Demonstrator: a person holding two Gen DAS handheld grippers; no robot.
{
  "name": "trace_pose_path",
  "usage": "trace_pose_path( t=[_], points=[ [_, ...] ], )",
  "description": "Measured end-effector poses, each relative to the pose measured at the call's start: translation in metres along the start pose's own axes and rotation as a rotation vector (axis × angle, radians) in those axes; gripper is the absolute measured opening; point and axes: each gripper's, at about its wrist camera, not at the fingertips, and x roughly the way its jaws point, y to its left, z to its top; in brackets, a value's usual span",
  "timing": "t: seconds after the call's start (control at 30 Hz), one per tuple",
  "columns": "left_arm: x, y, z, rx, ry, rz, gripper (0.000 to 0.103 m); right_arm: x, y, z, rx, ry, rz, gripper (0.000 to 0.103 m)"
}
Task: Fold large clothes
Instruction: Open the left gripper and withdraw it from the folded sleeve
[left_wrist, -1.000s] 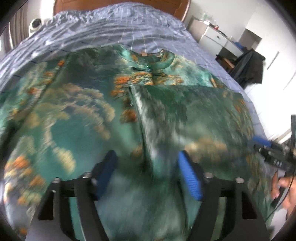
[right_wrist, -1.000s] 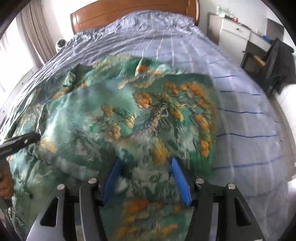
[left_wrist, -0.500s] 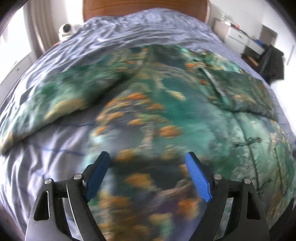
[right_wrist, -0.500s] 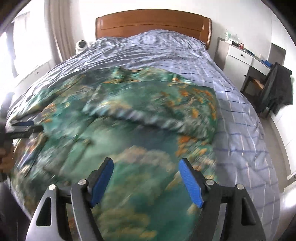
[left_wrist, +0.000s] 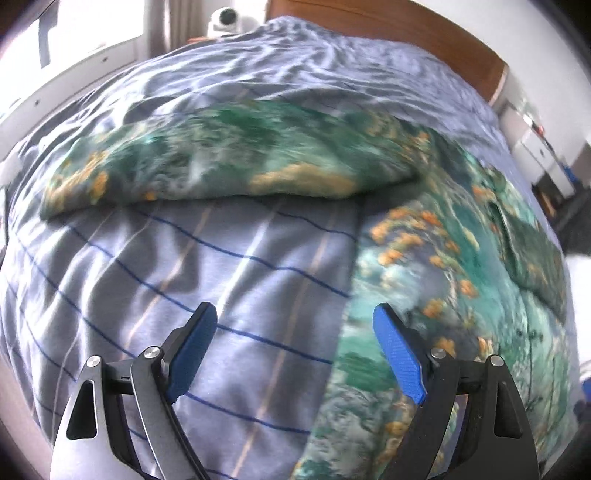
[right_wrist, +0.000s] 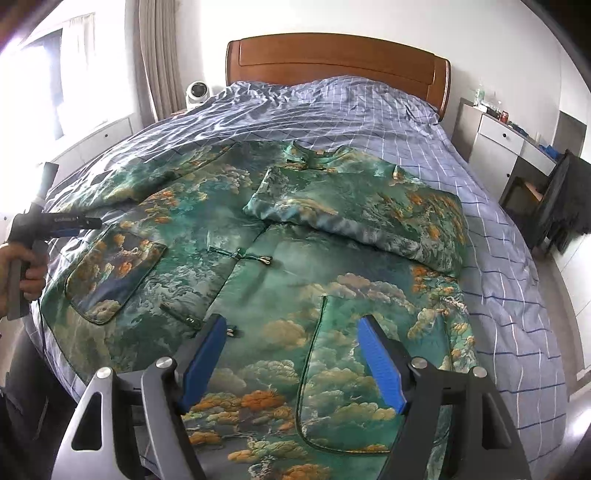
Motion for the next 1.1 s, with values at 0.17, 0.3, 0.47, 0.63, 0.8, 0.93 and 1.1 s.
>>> trace_pose_path(
  t=[0.17, 0.3, 0.47, 0.63, 0.8, 0.93, 1.1],
  points=[
    [0.007, 0.015, 0.010, -0.060, 0.008, -0.001, 0.088, -0.001, 0.005, -0.007, 0.006, 0.016, 0.005, 0.075],
    [0.014, 0.026, 0.015, -0.095, 0.023, 0.008, 0.088, -0.001, 0.007, -0.013, 0.009, 0.032, 0.011, 0.075],
    [0.016, 0.038, 0.014, -0.130, 0.031, 0.006, 0.088, -0.002, 0.008, -0.015, 0.013, 0.039, 0.014, 0.075],
    [0.011, 0.085, 0.019, -0.343, -0.025, -0.172, 0.088, -0.004, 0.011, -0.012, 0.002, 0.032, 0.012, 0.075],
    [0.014, 0.149, 0.032, -0.619, -0.130, -0.258, 0.089, -0.006, 0.016, -0.014, -0.017, 0.030, 0.004, 0.075],
    [0.029, 0.194, 0.049, -0.844, -0.172, -0.252, 0.089, -0.003, 0.017, -0.016, -0.009, 0.048, 0.014, 0.075],
    [0.029, 0.201, 0.067, -0.871, -0.198, -0.094, 0.014, -0.006, 0.025, -0.017, -0.029, 0.053, 0.027, 0.075]
  ],
)
